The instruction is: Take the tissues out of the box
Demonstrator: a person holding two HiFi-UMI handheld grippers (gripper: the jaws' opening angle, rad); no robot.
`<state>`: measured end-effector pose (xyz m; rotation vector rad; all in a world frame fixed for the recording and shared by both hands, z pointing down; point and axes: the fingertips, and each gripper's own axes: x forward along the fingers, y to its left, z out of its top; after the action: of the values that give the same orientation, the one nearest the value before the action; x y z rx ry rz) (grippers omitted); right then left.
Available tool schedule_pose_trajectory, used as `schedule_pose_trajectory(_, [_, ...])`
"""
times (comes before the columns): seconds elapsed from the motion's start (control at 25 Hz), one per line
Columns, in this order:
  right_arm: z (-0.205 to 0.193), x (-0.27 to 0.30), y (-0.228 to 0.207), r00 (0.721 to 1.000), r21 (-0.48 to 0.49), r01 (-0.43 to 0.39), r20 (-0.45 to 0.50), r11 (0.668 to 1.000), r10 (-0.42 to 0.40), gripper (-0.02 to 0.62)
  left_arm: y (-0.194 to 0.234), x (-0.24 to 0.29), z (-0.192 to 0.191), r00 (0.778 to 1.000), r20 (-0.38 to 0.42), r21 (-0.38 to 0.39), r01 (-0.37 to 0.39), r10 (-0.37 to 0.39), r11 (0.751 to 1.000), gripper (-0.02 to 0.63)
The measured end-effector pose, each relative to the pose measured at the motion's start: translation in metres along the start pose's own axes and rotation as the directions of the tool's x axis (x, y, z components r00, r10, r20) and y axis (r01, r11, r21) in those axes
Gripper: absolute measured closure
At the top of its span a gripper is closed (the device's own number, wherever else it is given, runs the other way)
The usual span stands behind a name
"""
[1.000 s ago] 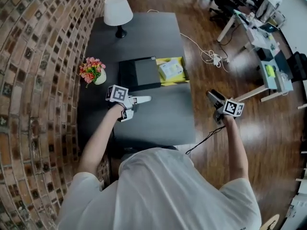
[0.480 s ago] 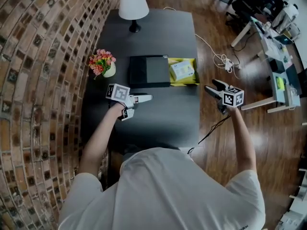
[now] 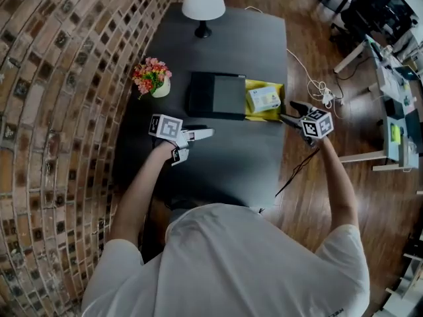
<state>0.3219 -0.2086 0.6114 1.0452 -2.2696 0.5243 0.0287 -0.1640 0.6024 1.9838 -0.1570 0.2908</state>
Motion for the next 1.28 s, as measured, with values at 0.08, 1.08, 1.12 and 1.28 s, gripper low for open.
schedule_pose_trajectory(0.08, [-0.001, 0.014, -0.004, 0.999, -0.059, -0.005, -0.046, 0.998, 0.003, 0.256, 0.004, -0.003, 0.004, 0.999, 0.035, 0.016, -0.022, 0.021, 1.000, 0.324])
schedule_pose_trajectory(1.08, [0.008, 0.119, -0.007, 0.926, -0.560, -0.211, -0.376, 0.801, -0.018, 0.252, 0.027, -0.021, 0.008, 0.933, 0.290, 0.238, -0.285, 0.212, 0.929, 0.319])
schedule_pose_trajectory(1.12, [0.005, 0.122, -0.006, 0.921, -0.571, -0.226, -0.389, 0.789, -0.018, 0.249, 0.026, -0.021, 0.008, 0.931, 0.297, 0.248, -0.291, 0.214, 0.924, 0.319])
schedule_pose_trajectory(1.28, [-0.009, 0.131, -0.007, 0.886, -0.620, -0.291, -0.462, 0.729, -0.039, 0.087, 0.022, -0.028, 0.016, 0.905, 0.362, 0.293, -0.337, 0.223, 0.895, 0.326])
